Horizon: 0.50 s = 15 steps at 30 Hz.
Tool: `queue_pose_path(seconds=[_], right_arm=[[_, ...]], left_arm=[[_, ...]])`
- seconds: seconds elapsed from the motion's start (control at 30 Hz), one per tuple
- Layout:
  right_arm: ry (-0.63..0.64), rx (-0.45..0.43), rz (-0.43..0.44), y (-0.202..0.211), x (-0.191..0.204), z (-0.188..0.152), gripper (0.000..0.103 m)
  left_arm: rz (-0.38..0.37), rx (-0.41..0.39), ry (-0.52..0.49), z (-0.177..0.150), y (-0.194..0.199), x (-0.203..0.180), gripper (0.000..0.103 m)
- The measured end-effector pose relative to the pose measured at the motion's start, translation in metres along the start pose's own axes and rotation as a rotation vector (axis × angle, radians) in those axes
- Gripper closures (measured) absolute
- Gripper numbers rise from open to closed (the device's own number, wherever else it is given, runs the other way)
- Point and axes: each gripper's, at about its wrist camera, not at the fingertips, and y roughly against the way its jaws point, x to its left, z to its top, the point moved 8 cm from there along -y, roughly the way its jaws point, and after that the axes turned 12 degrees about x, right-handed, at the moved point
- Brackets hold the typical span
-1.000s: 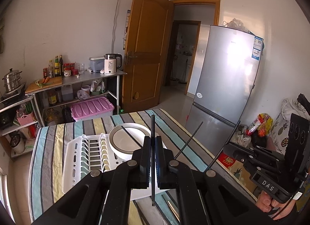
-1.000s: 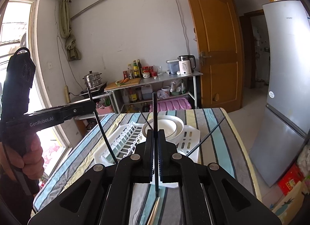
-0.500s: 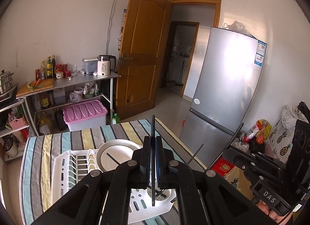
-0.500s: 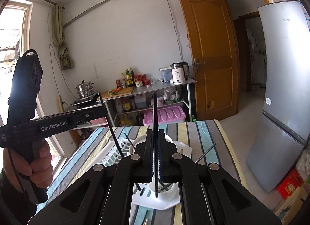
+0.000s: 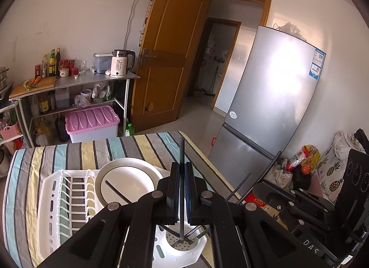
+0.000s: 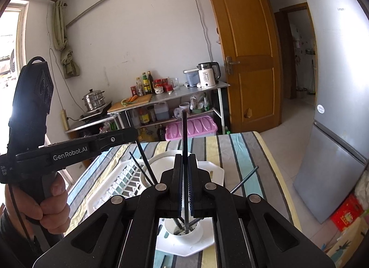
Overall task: Organize utensils
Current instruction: 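Lower the chopsticks into the white cup and open both tools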
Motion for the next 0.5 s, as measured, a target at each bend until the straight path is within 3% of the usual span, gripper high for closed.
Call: queue_pose_path(seconds=[0.3,0.5], right_arm=[[-0.041,0.061,-0.008,-0.027,-0.017,-0.019,0.099],[-0.070,0.069,-0.020,-0.030,-0.029,-0.021,0.099]], left_arm=[[0.007,0.061,0.046,-0.019,-0.035,0.023,0.099],[0.033,0.059,0.053,-0.023,-0.037,0.037,0.099]])
